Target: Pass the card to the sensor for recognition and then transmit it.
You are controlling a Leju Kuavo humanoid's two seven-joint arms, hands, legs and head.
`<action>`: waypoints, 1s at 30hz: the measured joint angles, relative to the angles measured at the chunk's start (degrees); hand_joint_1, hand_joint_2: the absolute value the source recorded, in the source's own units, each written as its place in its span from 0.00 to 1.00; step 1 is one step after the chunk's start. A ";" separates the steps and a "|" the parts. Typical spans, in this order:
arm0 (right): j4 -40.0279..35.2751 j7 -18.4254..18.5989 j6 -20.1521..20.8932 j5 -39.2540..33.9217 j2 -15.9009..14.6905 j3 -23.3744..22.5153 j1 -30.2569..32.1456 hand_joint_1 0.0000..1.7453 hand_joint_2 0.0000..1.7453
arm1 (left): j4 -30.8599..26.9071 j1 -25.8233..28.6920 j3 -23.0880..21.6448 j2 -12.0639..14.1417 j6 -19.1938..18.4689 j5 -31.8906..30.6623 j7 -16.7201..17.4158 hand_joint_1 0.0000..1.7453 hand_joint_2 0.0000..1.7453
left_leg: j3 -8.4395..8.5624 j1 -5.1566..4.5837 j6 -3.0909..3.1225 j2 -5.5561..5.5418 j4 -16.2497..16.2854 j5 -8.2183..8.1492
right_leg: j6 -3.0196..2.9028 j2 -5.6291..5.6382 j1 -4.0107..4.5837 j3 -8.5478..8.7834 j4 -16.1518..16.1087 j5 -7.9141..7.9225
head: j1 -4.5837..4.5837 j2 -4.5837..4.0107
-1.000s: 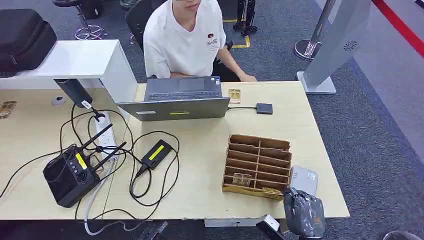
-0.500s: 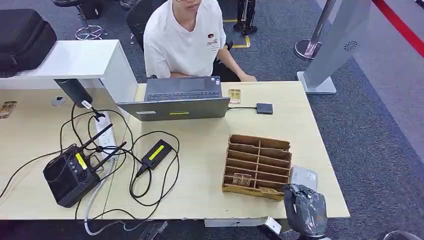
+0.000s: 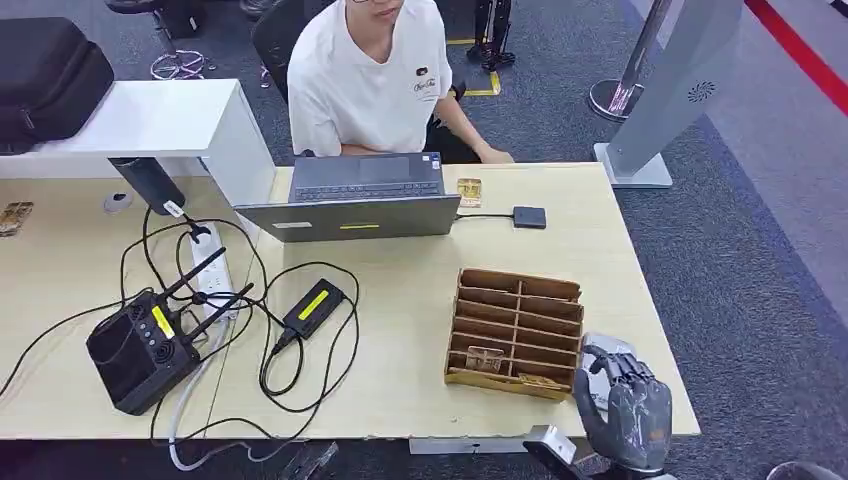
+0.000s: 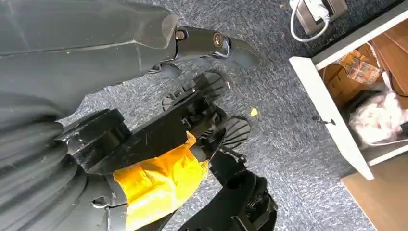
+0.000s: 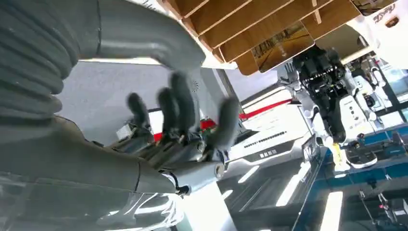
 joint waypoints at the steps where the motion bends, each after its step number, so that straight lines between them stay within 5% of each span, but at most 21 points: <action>1: 0.00 0.00 0.00 0.00 0.00 0.00 0.02 0.00 1.00 | -0.02 0.00 0.00 0.00 -0.02 0.04 0.07 0.00 1.00 | 0.00 0.00 0.00 0.00 0.00 0.00 | 0.00 0.00 0.00 0.00 0.00 0.00 | 0.00 0.00; 30: -2.86 0.00 0.00 -2.95 -0.24 1.50 3.40 0.00 1.00 | -0.02 -0.01 -0.02 0.35 -0.59 0.59 0.09 0.00 1.00 | 0.00 0.02 -0.01 0.02 -0.01 0.00 | -0.01 0.01 0.01 -0.01 0.01 -0.01 | 0.00 0.00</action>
